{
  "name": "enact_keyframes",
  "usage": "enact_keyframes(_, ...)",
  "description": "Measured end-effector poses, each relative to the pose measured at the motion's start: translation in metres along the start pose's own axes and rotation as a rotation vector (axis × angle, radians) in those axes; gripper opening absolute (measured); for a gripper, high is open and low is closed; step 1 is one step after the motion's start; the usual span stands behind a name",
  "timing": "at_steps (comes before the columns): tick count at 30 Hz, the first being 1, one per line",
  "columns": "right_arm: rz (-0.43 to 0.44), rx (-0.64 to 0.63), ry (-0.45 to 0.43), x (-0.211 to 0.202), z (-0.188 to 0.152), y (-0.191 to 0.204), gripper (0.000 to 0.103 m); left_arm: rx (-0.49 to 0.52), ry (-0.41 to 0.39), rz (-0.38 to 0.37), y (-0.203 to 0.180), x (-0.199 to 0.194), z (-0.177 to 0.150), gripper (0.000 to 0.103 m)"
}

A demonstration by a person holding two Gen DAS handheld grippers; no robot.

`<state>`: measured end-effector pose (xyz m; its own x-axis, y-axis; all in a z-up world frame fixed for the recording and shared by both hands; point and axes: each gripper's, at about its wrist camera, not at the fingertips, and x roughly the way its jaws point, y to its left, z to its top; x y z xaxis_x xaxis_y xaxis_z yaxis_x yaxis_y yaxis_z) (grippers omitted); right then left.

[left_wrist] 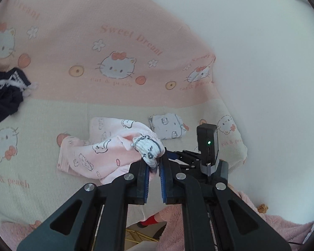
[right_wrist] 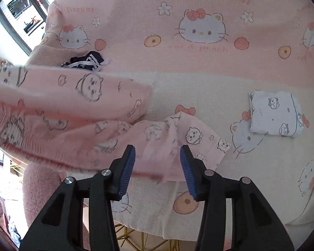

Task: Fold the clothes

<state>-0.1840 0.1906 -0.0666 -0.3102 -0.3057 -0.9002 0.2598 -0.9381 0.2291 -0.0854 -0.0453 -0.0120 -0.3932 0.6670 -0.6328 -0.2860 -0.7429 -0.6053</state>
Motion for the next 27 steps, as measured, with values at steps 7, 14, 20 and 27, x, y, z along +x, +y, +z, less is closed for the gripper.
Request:
enact_keyframes(7, 0.052, 0.045, 0.207, 0.075, -0.058, -0.001, 0.068, -0.149, 0.018, 0.007, 0.051, 0.016, -0.032, 0.008)
enact_keyframes(14, 0.202, 0.257, 0.322, 0.124, -0.098, -0.014, 0.07, -0.186, 0.01, -0.005, 0.058, 0.018, -0.043, 0.008)
enact_keyframes(20, 0.246, 0.351, 0.346, 0.146, -0.097, -0.027, 0.079, -0.227, -0.008, 0.004, 0.07, 0.011, -0.047, 0.008)
enact_keyframes(27, 0.325, 0.348, 0.382, 0.172, -0.107, -0.004, 0.008, -0.282, 0.0, 0.031, 0.085, 0.018, -0.06, 0.008)
